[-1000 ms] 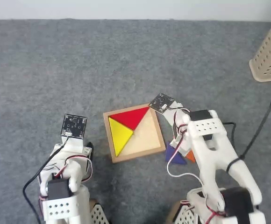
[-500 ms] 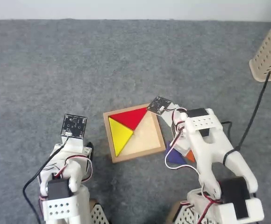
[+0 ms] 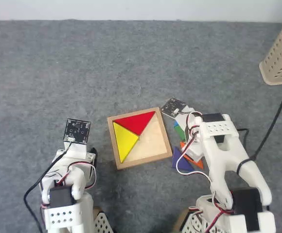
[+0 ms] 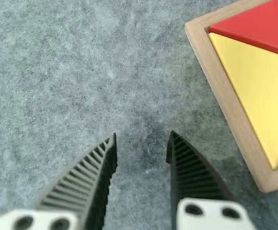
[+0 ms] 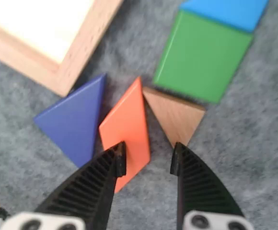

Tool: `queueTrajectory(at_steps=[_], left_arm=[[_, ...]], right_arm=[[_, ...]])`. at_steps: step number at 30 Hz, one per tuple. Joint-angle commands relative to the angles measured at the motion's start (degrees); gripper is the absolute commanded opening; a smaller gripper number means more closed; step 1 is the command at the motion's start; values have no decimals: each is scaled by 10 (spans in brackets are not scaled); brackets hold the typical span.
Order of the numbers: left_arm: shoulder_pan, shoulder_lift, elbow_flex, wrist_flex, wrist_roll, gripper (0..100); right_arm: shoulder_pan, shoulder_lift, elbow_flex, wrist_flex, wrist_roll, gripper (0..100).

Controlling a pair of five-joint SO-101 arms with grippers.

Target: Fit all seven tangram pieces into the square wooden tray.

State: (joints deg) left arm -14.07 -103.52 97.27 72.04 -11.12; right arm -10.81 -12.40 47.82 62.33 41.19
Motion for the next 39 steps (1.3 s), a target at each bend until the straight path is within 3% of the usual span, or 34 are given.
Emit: queueTrajectory(at_steps=[1, 14, 20, 24, 32, 39], left_arm=[[1, -11, -7, 4, -1, 167], [1, -11, -7, 4, -1, 167], [1, -11, -7, 4, -1, 167], [1, -11, -7, 4, -1, 167], [1, -11, -7, 4, -1, 167], [1, -11, -7, 4, -1, 167]], right_arm=[[-19, -30, 14, 15, -11, 155], [-58, -29, 64, -34, -30, 147], [-58, -35, 61, -32, -76, 6], [-38, -36, 46, -28, -102, 7], [32, -36, -73, 46, -171, 7], [-62, -29, -222, 97, -273, 7]])
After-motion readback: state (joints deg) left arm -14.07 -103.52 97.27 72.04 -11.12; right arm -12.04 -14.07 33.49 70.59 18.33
